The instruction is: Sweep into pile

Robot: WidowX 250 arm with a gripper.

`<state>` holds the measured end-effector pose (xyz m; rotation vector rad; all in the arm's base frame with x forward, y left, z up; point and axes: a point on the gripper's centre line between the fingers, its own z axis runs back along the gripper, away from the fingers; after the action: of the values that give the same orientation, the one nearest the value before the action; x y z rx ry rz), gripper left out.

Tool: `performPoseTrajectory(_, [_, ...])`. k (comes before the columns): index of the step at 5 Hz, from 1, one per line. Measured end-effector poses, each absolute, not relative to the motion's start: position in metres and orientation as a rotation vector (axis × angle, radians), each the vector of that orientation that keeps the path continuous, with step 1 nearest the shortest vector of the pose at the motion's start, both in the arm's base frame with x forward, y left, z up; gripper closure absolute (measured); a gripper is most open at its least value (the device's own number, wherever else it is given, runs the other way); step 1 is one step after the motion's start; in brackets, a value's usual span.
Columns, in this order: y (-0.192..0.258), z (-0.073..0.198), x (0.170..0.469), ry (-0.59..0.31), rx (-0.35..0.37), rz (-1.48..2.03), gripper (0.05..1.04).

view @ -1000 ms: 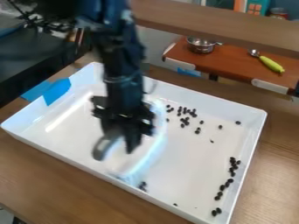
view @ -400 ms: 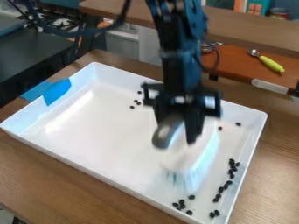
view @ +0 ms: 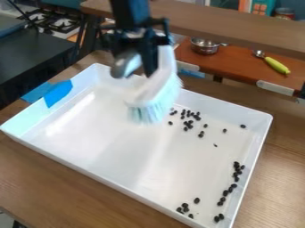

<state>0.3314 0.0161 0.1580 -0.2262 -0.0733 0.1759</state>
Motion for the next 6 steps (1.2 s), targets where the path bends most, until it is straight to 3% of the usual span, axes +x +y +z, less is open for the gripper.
performPoseTrajectory(2, [0.103,0.116,0.338,-0.031,-0.110,0.278,0.598])
performPoseTrajectory(3, [0.124,0.094,0.340,-0.013,-0.054,0.293,0.598])
performPoseTrajectory(6, [0.141,0.074,0.364,-0.054,0.005,0.352,0.598])
